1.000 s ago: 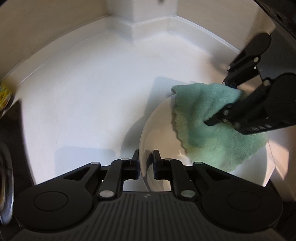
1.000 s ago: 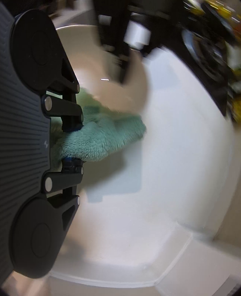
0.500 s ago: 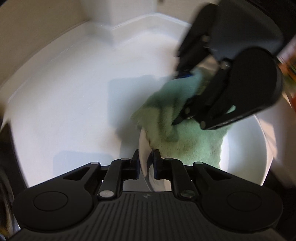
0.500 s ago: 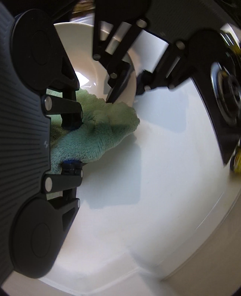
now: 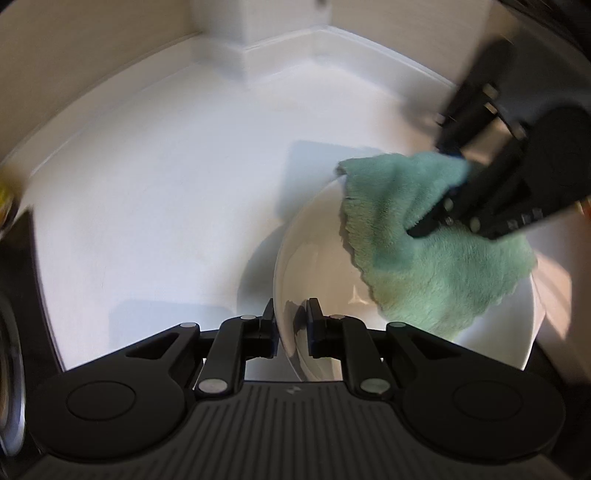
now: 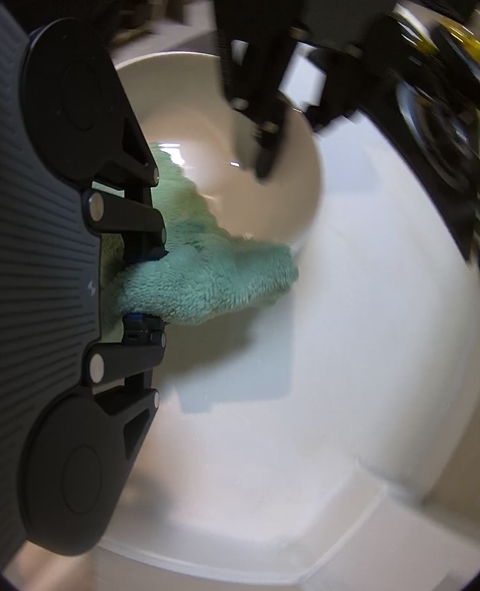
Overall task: Clean bowl
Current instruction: 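Continue wiping the bowl's inner wall with the right gripper's towel, then rub the green towel around the bowl interior with the right gripper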
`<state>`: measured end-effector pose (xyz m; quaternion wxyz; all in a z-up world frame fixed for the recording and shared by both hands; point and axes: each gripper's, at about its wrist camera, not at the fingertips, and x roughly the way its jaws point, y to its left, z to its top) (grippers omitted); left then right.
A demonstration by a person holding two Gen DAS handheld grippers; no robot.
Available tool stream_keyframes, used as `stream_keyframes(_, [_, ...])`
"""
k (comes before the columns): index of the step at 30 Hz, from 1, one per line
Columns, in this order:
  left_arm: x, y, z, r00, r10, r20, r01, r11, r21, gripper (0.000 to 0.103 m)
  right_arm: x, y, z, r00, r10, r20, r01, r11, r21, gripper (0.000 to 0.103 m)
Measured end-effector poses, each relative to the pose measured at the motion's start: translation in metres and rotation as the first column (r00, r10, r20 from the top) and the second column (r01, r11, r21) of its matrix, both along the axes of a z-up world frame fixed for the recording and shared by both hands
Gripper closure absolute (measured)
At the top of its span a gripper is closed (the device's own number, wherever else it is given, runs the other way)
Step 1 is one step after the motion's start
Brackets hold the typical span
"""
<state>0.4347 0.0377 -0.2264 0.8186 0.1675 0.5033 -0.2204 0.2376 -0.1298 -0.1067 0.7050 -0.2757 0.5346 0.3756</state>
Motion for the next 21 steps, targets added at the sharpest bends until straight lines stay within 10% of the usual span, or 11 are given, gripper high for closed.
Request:
stream_keyframes(9, [0.024,-0.003,-0.008,0.998,-0.062,-0.023,0.062,0.998,0.02,0.086,-0.011,0.061,0.001,0.932,0.327,0.157,-0.319,0.945,-0.073,0.076])
stream_keyframes(21, [0.011,0.006,-0.019,0.982,0.189,0.005,-0.189,0.981,-0.033,0.087,-0.024,0.007,-0.001,0.987,-0.128,0.096,0.118,0.987,0.106,0.085])
